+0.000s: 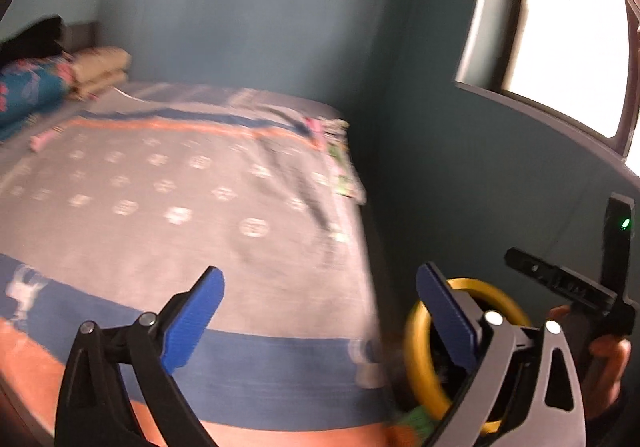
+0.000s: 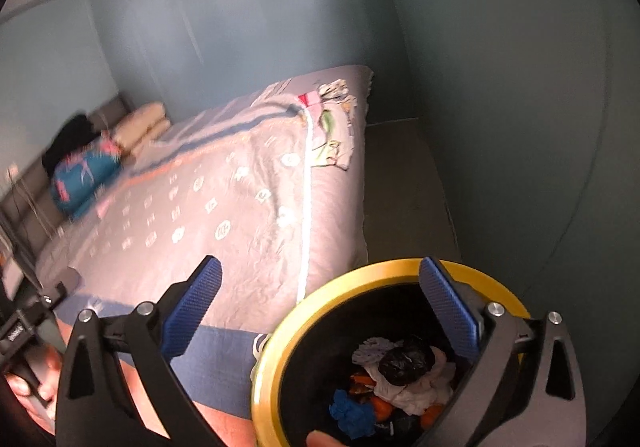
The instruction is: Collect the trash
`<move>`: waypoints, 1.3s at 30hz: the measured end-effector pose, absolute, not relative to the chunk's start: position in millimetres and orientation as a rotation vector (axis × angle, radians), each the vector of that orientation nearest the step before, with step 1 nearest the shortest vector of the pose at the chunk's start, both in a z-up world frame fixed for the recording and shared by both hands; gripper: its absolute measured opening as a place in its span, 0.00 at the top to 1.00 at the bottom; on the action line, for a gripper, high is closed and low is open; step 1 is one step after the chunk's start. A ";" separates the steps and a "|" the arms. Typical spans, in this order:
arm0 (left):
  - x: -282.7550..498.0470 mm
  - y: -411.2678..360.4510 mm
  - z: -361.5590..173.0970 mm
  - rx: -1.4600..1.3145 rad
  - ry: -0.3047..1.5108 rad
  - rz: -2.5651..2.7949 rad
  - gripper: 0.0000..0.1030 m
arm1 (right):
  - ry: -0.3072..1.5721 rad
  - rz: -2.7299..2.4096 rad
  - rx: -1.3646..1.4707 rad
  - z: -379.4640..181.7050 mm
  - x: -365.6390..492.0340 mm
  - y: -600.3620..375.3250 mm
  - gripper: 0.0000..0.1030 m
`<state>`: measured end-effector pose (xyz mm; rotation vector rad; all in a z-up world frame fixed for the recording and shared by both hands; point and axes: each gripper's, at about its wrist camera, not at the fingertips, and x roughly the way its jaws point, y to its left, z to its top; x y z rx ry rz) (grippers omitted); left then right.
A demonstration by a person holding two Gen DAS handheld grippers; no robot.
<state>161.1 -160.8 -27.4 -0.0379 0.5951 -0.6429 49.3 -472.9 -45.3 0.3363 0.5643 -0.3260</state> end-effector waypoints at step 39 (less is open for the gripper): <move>66.0 8.4 12.9 -0.149 0.384 -0.143 0.08 | 0.291 -0.203 0.010 -7.7 41.1 -236.4 0.08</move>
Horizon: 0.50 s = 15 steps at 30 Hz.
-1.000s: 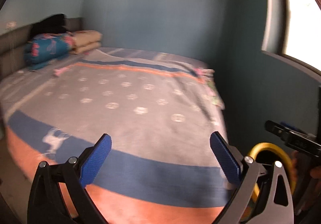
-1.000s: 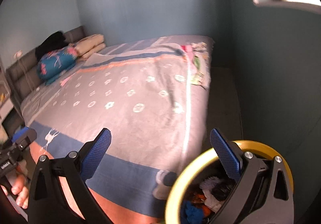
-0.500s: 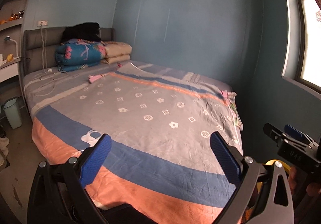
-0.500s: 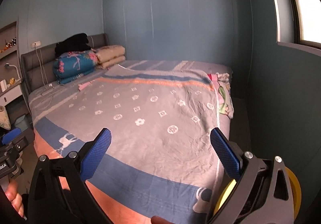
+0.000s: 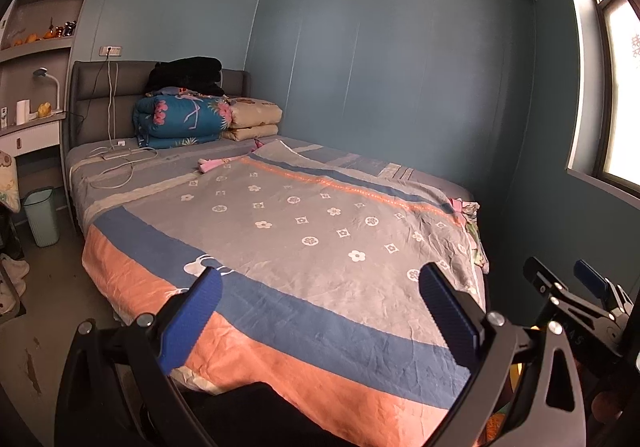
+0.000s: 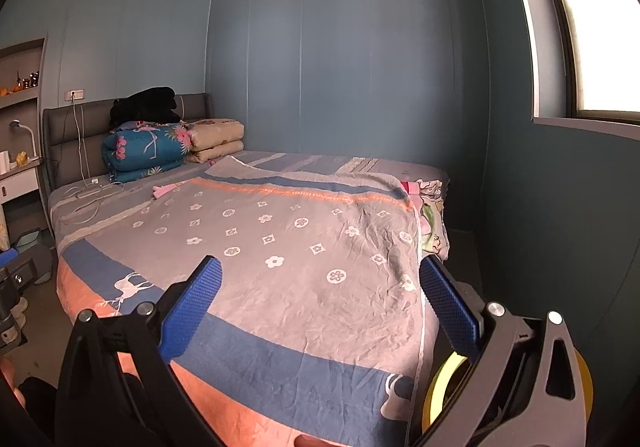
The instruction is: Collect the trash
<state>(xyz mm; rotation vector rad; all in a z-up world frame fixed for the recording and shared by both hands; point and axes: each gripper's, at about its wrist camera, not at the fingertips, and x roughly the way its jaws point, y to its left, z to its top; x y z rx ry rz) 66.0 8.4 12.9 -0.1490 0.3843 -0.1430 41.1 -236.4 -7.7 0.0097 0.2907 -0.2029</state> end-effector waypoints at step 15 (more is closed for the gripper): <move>59.6 6.2 10.1 -0.152 0.375 -0.147 0.08 | 0.290 -0.207 0.022 -10.9 39.7 -238.9 0.08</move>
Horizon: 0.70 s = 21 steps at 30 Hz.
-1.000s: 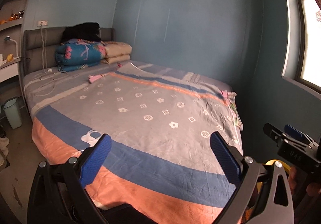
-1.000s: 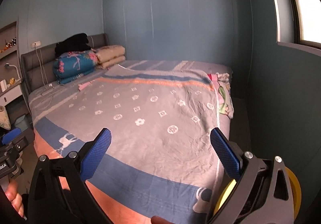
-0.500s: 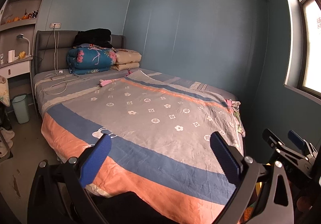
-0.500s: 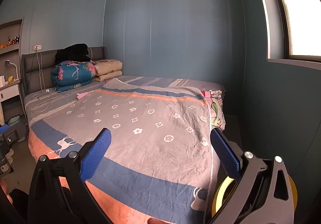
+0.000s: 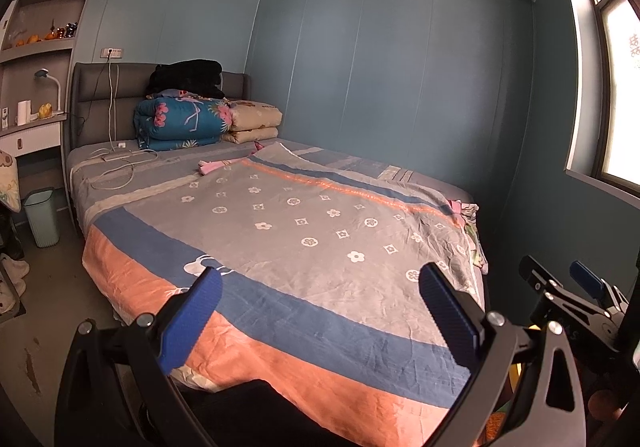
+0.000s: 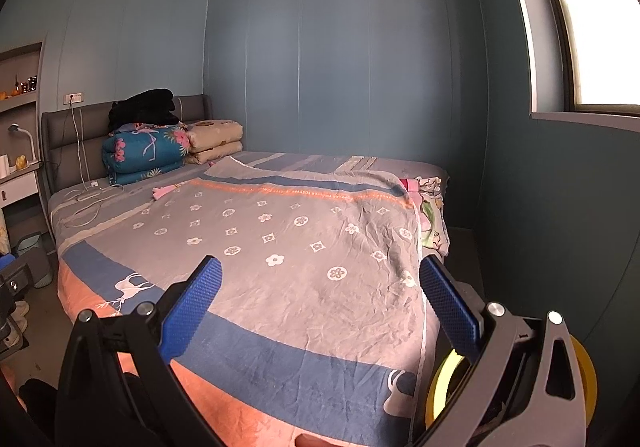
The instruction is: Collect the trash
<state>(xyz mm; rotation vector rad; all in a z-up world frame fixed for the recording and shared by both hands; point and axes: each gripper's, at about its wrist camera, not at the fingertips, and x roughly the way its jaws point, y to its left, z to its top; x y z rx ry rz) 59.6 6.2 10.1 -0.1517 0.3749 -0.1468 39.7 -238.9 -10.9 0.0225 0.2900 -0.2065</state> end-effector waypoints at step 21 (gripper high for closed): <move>58.7 3.1 8.0 -0.153 0.384 -0.162 0.08 | 0.311 -0.209 0.040 -14.0 41.3 -236.7 0.08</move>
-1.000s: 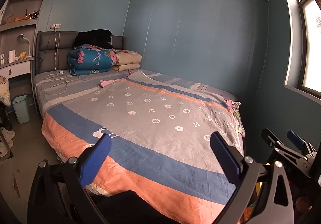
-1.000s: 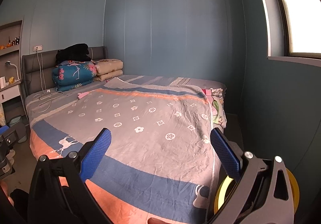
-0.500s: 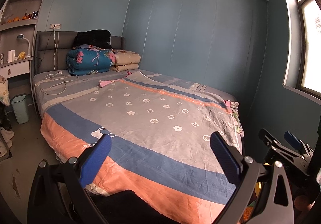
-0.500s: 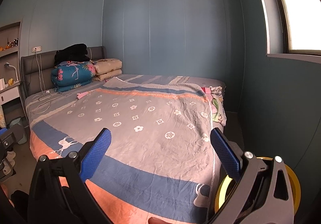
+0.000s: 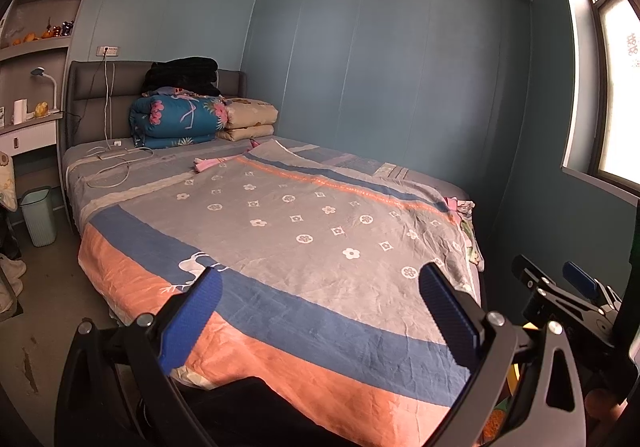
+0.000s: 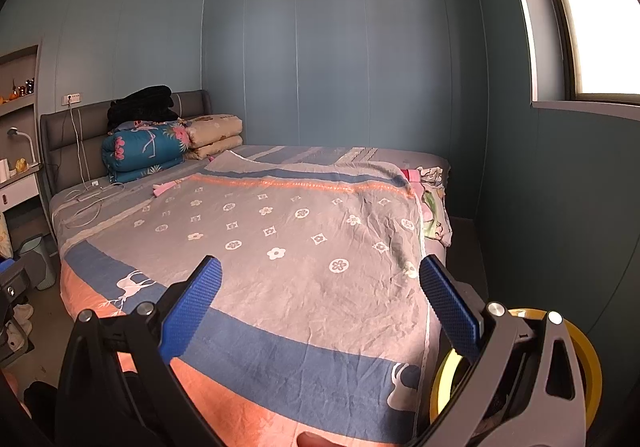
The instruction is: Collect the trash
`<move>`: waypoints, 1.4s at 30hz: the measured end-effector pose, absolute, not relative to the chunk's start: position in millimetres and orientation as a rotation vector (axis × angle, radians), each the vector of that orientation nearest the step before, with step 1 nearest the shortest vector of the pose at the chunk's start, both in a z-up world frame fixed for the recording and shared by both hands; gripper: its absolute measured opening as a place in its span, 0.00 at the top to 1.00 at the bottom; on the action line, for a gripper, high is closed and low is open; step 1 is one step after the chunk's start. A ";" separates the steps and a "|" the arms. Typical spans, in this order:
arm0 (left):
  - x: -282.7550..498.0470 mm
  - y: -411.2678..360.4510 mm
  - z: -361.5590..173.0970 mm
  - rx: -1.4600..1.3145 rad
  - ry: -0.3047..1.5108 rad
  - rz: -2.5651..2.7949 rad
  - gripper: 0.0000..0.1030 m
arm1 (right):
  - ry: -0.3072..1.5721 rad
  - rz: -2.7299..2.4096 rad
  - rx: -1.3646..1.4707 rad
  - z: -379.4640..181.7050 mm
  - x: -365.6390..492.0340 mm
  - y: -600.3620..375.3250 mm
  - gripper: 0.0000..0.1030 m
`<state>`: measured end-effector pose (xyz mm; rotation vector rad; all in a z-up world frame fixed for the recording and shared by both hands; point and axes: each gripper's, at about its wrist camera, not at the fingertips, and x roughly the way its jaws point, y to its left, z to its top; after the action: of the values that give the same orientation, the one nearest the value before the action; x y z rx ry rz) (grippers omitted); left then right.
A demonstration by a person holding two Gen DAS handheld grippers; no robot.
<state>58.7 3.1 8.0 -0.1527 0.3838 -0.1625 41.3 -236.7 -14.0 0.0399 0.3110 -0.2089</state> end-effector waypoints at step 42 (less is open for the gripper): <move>65.6 7.1 -0.6 -0.159 0.413 -0.185 0.08 | 0.348 -0.218 0.067 -18.2 43.7 -238.8 0.08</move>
<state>65.6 7.1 -0.6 -0.1585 0.4134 -0.1854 43.7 -238.8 -18.2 0.0673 0.3483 -0.2179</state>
